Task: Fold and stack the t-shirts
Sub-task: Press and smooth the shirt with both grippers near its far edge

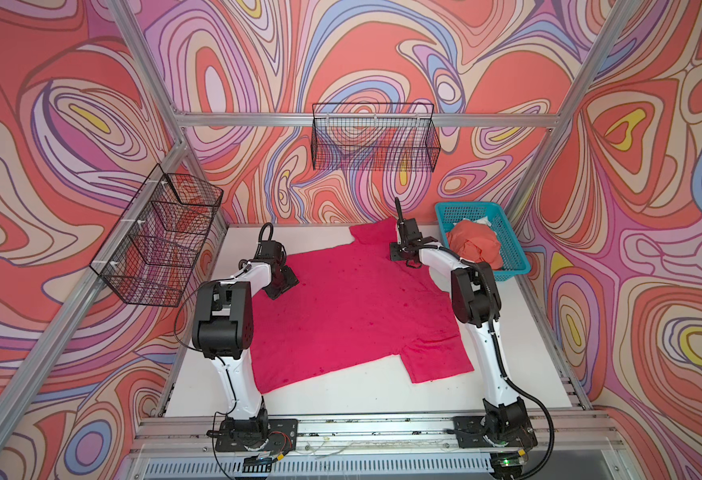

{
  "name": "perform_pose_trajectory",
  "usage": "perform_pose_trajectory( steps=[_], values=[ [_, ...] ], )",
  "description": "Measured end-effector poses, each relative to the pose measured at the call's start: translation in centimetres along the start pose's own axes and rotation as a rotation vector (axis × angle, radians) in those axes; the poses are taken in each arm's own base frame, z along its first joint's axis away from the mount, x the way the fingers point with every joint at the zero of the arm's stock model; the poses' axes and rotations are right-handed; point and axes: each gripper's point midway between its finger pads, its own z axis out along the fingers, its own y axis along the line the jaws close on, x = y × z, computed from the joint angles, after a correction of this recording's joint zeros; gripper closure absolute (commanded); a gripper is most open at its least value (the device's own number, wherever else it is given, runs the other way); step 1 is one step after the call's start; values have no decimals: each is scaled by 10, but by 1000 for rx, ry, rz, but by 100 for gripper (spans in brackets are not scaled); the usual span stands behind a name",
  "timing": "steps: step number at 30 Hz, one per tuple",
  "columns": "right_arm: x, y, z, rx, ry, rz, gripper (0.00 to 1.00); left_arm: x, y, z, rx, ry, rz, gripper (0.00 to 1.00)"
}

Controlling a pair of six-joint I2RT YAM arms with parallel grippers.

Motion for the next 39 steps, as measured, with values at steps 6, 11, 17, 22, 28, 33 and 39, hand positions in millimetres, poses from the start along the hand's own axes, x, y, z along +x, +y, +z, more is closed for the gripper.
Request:
perform_pose_trajectory(
  steps=[6, 11, 17, 22, 28, 33, 39],
  values=[
    [34, -1, -25, -25, 74, -2, 43, 16, 9, -7, 14, -1, -17, 41],
    [58, -1, -44, -36, 135, -8, 43, 26, 13, -12, 23, 10, -22, 41],
    [95, 5, -68, -40, 204, -30, 43, 40, 20, -19, 14, 43, -26, 41],
    [111, 9, -80, -40, 234, -32, 43, 48, 23, -23, 6, 71, -28, 40],
    [122, 12, -92, -36, 299, -16, 42, 28, 9, -38, 15, 47, -7, 39],
    [91, 17, -103, -32, 270, -6, 42, -14, -16, -50, 57, -45, 18, 38],
    [10, 24, -86, -55, 95, 3, 42, -27, -11, -24, 36, -39, 1, 38]
  ],
)
